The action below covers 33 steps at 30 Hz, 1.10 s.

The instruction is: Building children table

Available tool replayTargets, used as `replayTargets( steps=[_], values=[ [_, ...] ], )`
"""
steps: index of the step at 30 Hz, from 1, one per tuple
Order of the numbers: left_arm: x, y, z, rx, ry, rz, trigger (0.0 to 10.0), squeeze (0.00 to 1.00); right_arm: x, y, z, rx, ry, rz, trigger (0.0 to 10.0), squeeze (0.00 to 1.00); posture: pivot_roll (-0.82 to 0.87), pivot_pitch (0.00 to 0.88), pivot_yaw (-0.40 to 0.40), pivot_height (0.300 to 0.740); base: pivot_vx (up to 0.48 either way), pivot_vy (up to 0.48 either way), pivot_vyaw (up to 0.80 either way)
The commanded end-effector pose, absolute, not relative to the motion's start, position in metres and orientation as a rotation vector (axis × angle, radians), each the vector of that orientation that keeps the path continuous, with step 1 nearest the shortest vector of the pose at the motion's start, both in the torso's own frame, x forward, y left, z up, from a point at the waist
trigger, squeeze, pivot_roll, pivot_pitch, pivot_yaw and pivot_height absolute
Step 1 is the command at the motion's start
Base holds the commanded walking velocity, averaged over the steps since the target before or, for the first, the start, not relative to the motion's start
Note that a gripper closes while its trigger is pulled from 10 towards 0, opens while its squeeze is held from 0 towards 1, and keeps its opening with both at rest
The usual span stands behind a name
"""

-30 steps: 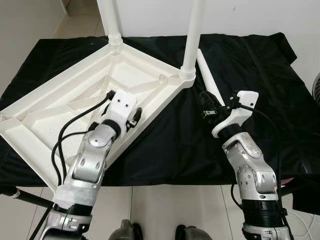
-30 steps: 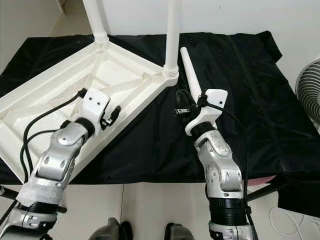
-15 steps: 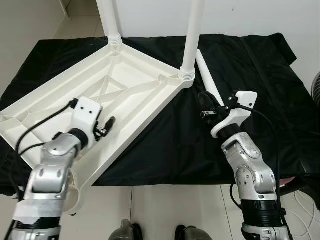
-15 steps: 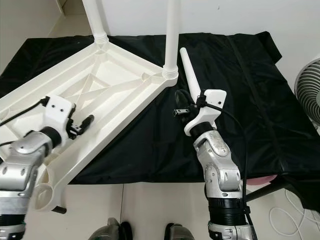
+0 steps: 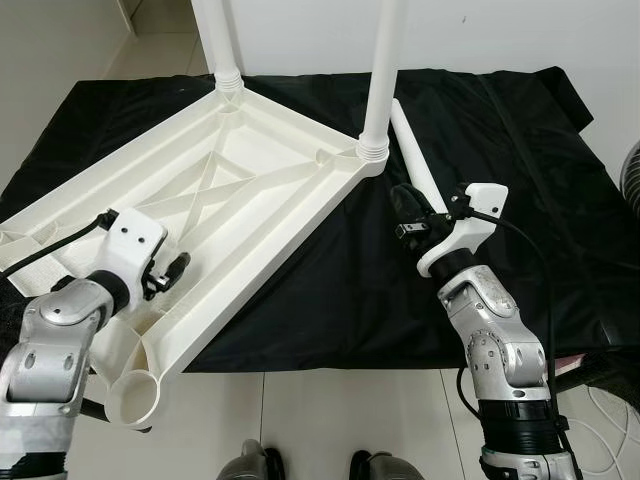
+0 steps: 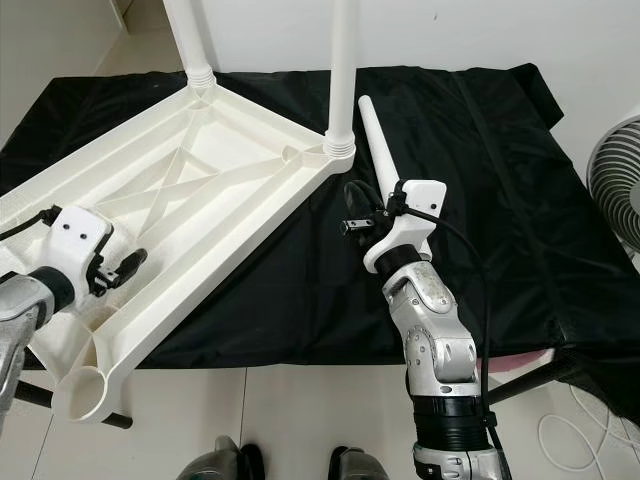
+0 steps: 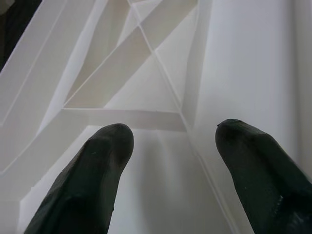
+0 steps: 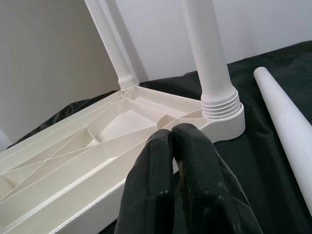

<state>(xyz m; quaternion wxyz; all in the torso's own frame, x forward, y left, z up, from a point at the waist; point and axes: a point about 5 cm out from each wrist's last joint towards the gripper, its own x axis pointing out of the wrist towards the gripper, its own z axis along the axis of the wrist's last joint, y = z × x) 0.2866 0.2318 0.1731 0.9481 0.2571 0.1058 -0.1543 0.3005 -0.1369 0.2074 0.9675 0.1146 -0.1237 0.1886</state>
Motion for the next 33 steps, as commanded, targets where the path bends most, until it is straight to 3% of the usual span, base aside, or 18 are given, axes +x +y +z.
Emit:
replayTargets(
  steps=[1,13,27,33],
  values=[
    [0.282,0.232,0.164,0.565,0.259,-0.362,10.0,0.00,0.302,-0.134,0.205,0.229,-0.240,0.393,10.0,0.00,-0.08,0.128,0.050,0.740,0.000,0.000,0.00],
    [0.279,0.187,0.146,0.576,0.282,-0.577,10.0,0.00,0.304,-0.134,0.207,0.225,-0.243,0.392,10.0,0.00,-0.09,0.124,0.053,0.740,0.000,0.000,0.00],
    [0.299,0.139,0.153,0.483,0.184,-0.642,10.0,0.00,0.303,-0.138,0.209,0.223,-0.252,0.368,10.0,0.00,-0.11,0.131,0.065,0.740,0.000,0.000,0.00],
    [0.301,0.143,0.158,0.451,0.169,-0.657,10.0,0.00,0.303,-0.140,0.209,0.222,-0.255,0.359,10.0,0.00,-0.11,0.134,0.070,0.740,0.000,0.000,0.00]
  ],
)
